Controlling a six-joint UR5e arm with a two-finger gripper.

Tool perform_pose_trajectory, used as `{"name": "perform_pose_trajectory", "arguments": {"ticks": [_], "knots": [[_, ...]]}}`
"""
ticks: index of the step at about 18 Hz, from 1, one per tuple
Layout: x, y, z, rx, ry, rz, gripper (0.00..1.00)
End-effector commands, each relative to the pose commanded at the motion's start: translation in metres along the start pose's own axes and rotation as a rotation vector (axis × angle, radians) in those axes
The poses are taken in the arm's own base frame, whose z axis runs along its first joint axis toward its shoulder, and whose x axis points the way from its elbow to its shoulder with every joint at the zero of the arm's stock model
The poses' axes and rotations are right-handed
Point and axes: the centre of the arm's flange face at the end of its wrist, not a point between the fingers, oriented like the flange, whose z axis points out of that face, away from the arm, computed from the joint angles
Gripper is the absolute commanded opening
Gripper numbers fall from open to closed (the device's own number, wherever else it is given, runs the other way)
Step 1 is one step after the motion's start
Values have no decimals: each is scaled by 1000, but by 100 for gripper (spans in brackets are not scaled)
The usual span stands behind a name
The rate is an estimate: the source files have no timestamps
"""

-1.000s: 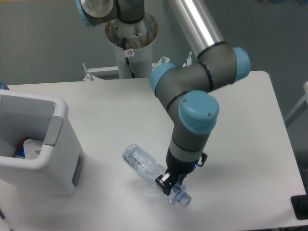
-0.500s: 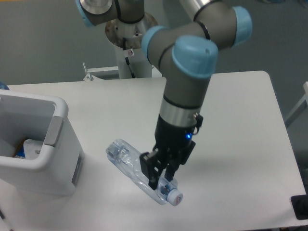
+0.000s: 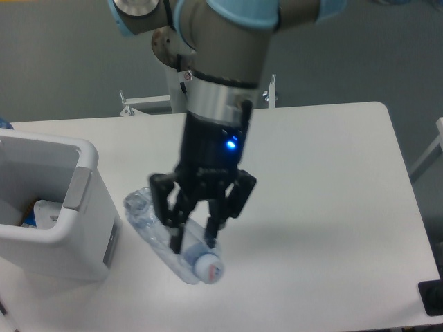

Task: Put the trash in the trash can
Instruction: 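Lift the bottle and carry it over the trash bin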

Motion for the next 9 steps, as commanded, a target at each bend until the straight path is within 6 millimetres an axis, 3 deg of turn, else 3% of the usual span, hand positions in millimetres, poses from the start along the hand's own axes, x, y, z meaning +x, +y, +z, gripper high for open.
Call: {"name": "perform_pose_trajectory", "arguments": {"ticks": [6, 9], "knots": [[47, 14, -4, 12, 84, 66, 52], [79, 32, -1, -14, 149, 142, 51]]}}
